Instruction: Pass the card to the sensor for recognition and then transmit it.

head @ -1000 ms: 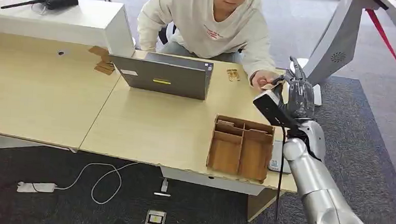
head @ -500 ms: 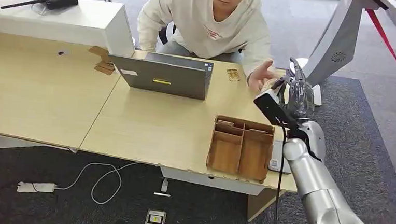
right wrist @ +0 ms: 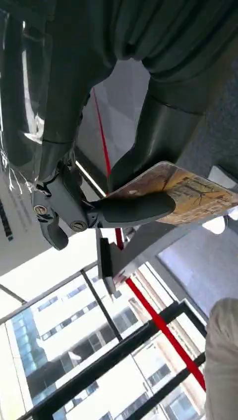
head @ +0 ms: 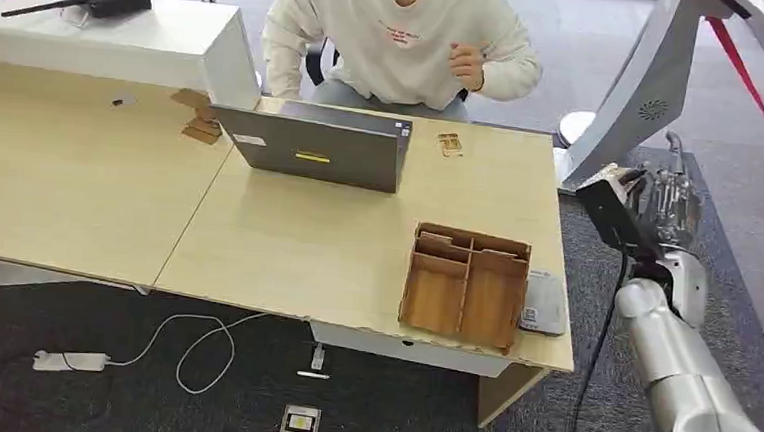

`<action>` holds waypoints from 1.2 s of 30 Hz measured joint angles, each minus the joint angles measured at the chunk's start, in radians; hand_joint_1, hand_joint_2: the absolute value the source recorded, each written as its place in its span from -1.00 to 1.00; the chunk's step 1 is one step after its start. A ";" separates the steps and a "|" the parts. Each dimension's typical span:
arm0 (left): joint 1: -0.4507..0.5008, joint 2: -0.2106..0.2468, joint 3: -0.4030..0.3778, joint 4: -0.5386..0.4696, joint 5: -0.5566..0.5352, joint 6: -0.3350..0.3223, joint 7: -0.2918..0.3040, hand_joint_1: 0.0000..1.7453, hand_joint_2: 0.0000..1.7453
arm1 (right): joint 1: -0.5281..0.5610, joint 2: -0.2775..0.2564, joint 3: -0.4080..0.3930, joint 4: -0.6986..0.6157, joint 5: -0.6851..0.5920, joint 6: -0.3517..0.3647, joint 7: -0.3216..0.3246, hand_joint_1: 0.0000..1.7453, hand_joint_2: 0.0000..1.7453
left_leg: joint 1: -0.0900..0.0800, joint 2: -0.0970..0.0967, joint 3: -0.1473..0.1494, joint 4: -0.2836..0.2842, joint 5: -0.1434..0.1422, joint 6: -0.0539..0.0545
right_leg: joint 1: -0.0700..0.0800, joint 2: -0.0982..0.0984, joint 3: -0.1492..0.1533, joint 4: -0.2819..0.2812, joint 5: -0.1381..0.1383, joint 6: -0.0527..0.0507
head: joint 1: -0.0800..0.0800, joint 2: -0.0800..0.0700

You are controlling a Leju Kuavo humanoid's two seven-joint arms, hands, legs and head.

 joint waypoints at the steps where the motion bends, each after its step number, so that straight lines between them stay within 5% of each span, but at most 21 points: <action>1: 0.001 0.000 0.001 0.000 0.002 0.000 0.000 -1.00 -1.00 | 0.007 -0.017 -0.006 0.006 0.002 0.007 0.002 1.00 1.00 | 0.000 0.000 0.000 0.000 0.000 0.000 | 0.000 0.000 0.000 0.000 0.000 0.000 | 0.000 0.000; 10: 0.002 0.001 0.008 0.000 0.007 -0.008 0.002 -1.00 -1.00 | 0.078 -0.113 -0.031 0.033 0.028 0.076 0.009 1.00 1.00 | 0.000 0.000 -0.002 0.000 0.000 0.000 | 0.001 0.000 -0.001 0.000 0.000 0.000 | 0.000 0.000; 21: 0.002 0.002 0.008 0.000 0.001 -0.016 0.009 -1.00 -1.00 | 0.119 -0.114 -0.029 0.033 0.037 0.130 0.015 1.00 1.00 | 0.000 0.000 -0.002 0.000 0.000 0.000 | 0.001 0.000 -0.001 0.001 0.000 0.000 | 0.000 0.000; 36: -0.007 0.001 0.007 0.000 -0.007 -0.026 0.019 -1.00 -1.00 | 0.152 0.054 0.036 -0.029 0.071 0.245 0.042 1.00 1.00 | 0.002 0.000 -0.002 -0.001 0.000 -0.001 | 0.003 0.000 -0.001 0.001 0.000 0.000 | 0.000 0.000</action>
